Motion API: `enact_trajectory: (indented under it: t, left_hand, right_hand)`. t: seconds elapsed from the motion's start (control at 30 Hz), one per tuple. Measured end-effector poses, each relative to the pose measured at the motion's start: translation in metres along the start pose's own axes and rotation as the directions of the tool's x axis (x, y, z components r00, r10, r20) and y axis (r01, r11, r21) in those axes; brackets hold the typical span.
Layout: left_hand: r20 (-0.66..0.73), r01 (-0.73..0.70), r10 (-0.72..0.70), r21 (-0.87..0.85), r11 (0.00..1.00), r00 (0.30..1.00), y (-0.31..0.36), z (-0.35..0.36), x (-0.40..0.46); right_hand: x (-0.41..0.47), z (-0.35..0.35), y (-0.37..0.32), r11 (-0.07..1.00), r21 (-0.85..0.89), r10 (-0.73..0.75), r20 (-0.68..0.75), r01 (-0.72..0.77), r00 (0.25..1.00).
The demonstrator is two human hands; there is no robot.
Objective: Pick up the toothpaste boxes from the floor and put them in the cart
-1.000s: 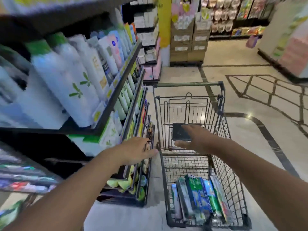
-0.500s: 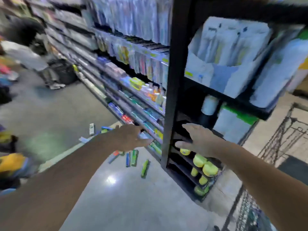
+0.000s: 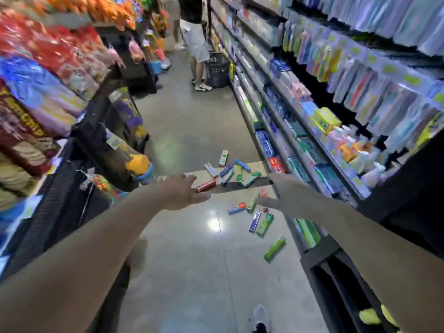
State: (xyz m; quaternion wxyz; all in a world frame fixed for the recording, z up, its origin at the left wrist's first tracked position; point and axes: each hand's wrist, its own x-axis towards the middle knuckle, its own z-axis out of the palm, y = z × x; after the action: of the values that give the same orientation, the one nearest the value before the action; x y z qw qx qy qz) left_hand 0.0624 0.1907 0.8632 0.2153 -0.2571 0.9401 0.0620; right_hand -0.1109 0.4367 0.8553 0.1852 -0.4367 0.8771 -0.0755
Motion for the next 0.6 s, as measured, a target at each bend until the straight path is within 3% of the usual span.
enact_trajectory:
  t: [0.3,0.6]
  left_hand:
    - [-0.037,0.114,-0.116,-0.042,0.993,0.993,-0.019,-0.043,0.078]
    - [0.071,0.197,-0.190,-0.113,0.974,0.979,-0.091,-0.057,0.172]
  right_hand:
    - [0.131,-0.055,0.012,0.996,-0.021,-0.081,0.070,0.083,0.994]
    - [0.275,-0.045,-0.019,0.981,-0.078,-0.163,0.142,0.176,0.976]
